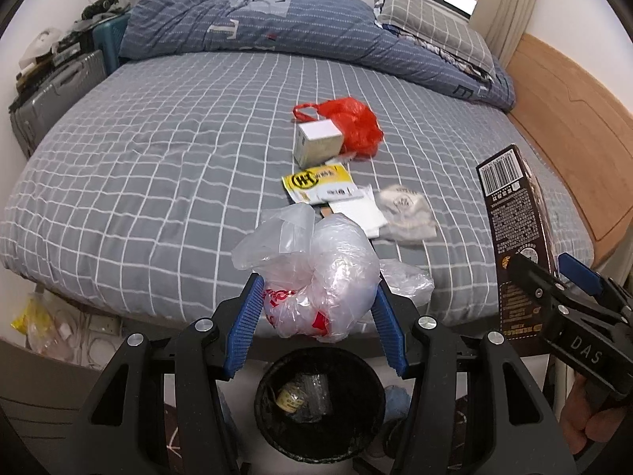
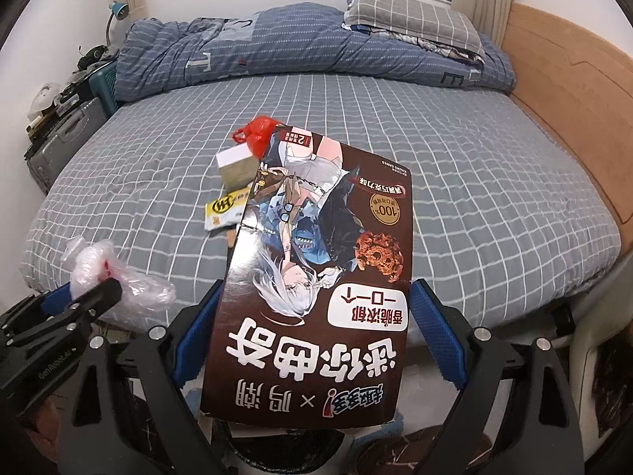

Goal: Collect trash

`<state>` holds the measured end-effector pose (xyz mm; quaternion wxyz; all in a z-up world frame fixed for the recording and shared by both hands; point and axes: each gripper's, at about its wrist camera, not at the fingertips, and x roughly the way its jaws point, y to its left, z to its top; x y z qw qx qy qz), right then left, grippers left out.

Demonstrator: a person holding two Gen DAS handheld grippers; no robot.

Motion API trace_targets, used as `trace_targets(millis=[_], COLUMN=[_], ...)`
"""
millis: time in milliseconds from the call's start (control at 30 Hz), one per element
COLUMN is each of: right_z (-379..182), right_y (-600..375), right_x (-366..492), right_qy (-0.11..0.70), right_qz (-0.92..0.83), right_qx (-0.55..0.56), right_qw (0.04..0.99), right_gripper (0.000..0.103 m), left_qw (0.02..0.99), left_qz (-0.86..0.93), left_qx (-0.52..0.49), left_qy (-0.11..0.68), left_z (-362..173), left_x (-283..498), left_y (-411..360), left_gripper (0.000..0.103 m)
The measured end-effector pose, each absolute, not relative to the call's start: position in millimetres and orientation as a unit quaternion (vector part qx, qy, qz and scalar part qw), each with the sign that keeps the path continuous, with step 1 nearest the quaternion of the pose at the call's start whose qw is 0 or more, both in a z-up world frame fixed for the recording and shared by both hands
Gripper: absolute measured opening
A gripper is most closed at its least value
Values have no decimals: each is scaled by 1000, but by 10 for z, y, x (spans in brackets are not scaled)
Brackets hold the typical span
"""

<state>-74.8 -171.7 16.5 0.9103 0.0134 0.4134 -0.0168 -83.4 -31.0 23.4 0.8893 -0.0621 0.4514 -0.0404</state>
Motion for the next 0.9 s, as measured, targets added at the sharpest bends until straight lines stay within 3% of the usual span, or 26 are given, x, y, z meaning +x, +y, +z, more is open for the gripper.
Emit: trace_targets(millis=[367, 900], right_z=[-54, -785], right_y=[-1677, -1623], right_x=[-1143, -1512], right_qy=[420, 458], right_qz=[-15, -10], right_qx=[8, 30], right_qw=[907, 888], right_gripper=[87, 87], left_qw=[888, 867], left_qz=[-47, -36], left_qx=[-61, -39], left_qy=[453, 496], left_z=[18, -712], left_x=[-1195, -1578], left_y=[-321, -302], left_gripper=[53, 53])
